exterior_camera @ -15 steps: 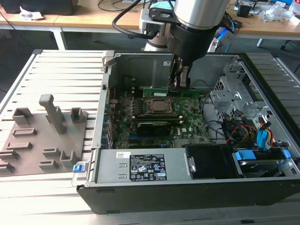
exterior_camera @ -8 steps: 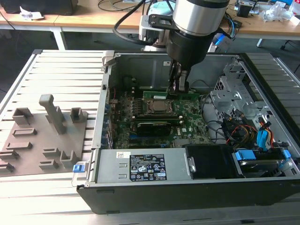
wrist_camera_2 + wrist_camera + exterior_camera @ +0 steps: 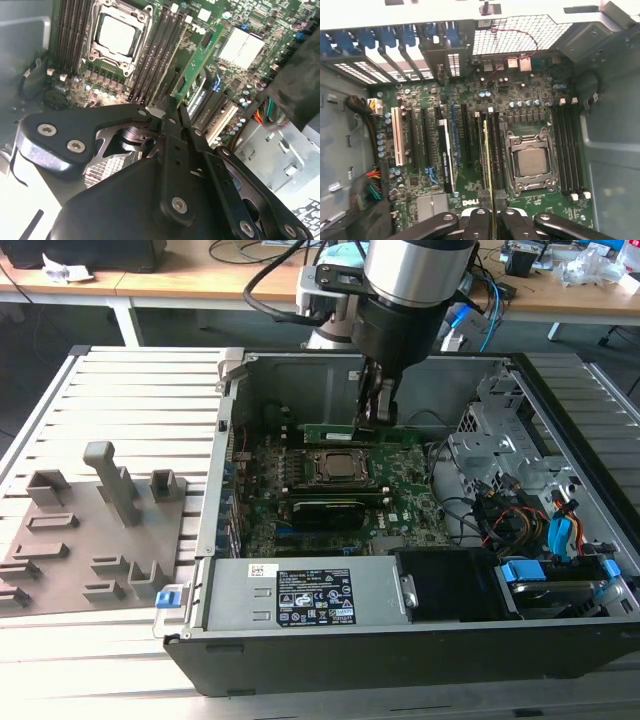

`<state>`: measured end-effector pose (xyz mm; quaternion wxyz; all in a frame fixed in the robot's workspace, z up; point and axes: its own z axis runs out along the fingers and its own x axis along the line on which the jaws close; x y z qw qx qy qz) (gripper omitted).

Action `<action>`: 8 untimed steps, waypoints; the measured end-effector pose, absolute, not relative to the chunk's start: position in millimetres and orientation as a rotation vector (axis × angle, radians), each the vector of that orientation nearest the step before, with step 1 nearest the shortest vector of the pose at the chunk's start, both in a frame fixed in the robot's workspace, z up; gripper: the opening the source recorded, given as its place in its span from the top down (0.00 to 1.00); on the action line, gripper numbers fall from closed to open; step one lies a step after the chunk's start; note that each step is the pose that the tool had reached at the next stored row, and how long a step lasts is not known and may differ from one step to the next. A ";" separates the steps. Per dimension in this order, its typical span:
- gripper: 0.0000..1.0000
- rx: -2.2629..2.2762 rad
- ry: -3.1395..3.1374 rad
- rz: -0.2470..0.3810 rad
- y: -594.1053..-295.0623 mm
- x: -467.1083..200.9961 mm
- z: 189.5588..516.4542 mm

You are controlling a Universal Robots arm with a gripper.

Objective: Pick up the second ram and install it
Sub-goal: 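Insert the second ram into the second slot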

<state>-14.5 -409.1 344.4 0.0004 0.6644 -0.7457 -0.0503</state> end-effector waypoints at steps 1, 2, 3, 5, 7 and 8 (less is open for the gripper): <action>0.86 2.087 -2.342 -0.158 -408.5 -14.5 342.8; 0.86 2.087 -2.342 -0.158 -408.4 -14.5 340.6; 0.86 2.087 -2.342 -0.158 -408.4 -14.5 338.6; 0.86 2.087 -2.342 -0.158 -408.4 -14.5 336.8; 0.86 2.087 -2.342 -0.158 -408.4 -14.5 333.0; 0.86 2.087 -2.342 -0.158 -408.4 -14.5 331.6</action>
